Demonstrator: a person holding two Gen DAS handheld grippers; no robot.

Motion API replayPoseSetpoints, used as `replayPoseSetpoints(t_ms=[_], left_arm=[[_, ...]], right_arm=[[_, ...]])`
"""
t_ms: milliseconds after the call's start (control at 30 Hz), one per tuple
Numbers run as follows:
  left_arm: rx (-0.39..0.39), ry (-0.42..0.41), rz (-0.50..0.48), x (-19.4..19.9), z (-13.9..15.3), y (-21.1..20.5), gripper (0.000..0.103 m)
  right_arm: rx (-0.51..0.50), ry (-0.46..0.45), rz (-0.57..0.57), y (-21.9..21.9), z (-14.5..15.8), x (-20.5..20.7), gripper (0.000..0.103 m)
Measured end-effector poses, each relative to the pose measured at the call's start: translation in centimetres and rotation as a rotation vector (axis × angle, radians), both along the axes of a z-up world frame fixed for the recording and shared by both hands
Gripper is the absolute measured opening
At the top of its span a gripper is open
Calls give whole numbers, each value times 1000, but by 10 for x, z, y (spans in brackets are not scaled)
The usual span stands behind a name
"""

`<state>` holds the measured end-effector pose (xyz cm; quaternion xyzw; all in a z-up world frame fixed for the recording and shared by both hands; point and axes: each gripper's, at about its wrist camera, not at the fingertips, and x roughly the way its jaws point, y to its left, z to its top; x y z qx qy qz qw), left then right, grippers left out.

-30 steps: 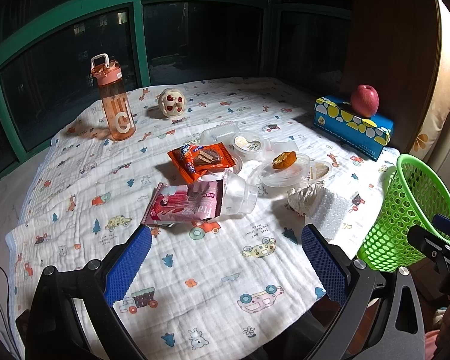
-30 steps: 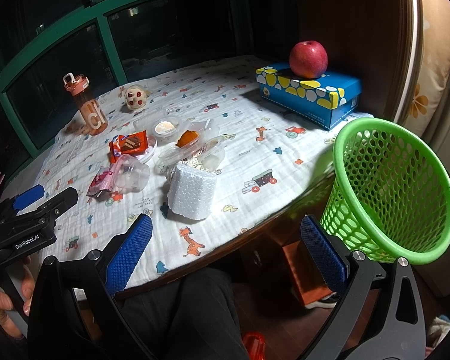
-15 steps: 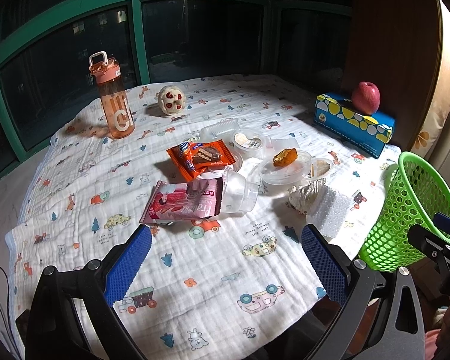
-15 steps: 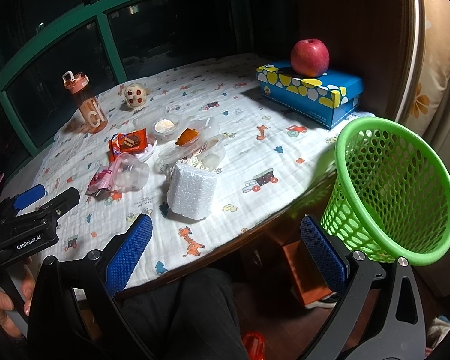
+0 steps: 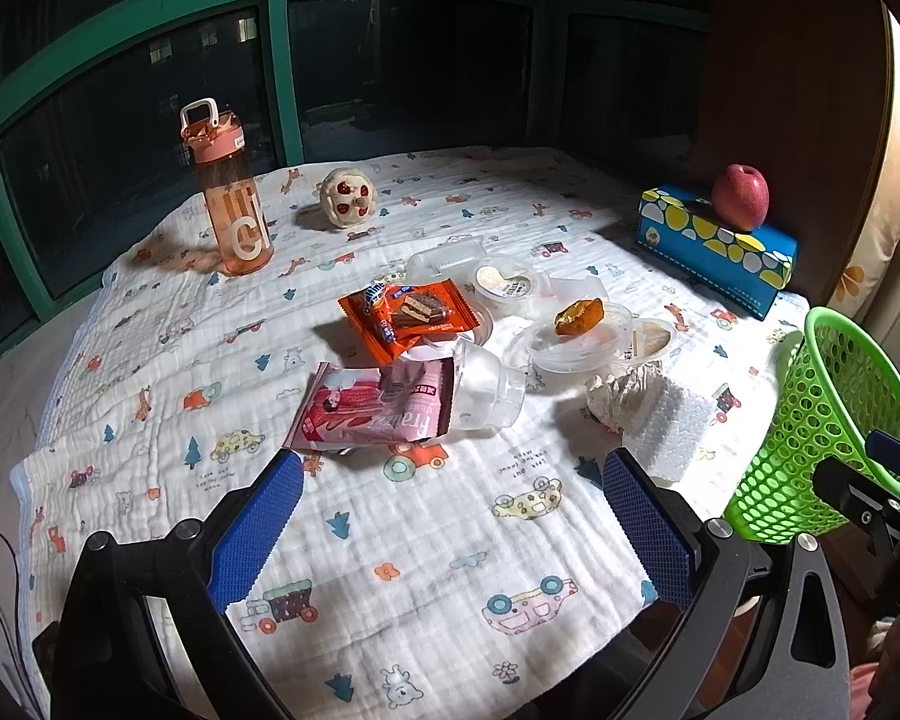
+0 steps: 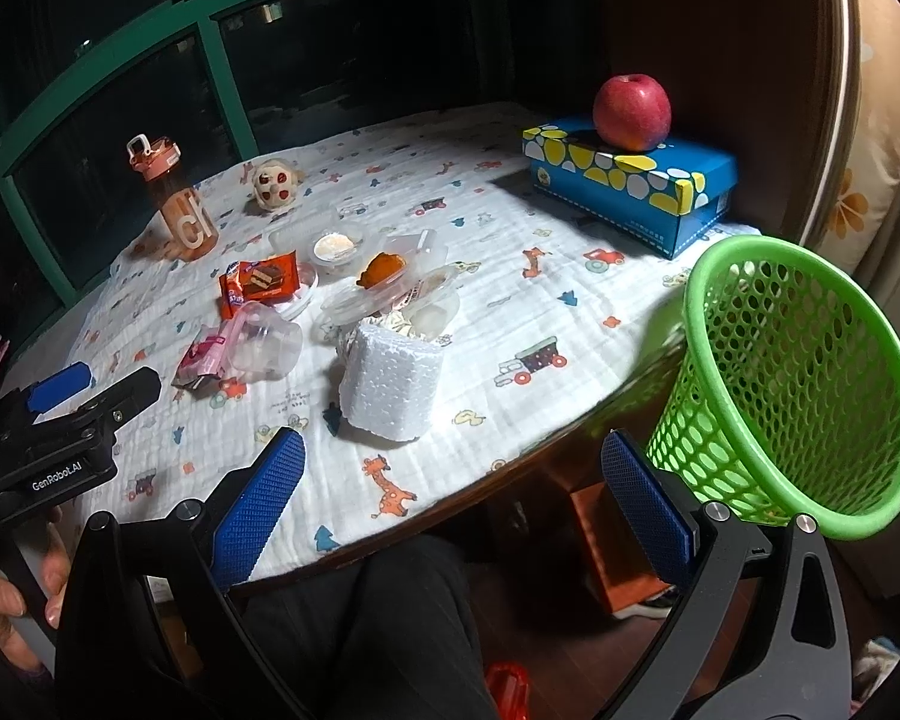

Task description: Collect trash

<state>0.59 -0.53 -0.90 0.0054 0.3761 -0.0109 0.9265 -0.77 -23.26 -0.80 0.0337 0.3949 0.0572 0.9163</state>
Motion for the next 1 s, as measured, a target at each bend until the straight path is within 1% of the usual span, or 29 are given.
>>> replayPoseSetpoints(t_ms=[400,633,1000], left_arm=[[7,5,8,9,2,4,97],[6,7,29,16,3,14,97],[6,27,67,24,-3,38,97]], right_arm=[[-13,10,27,8,-4,11,98],[-12,24,48,17,-10,24,95],[24,90,56,32,-34,57,91]])
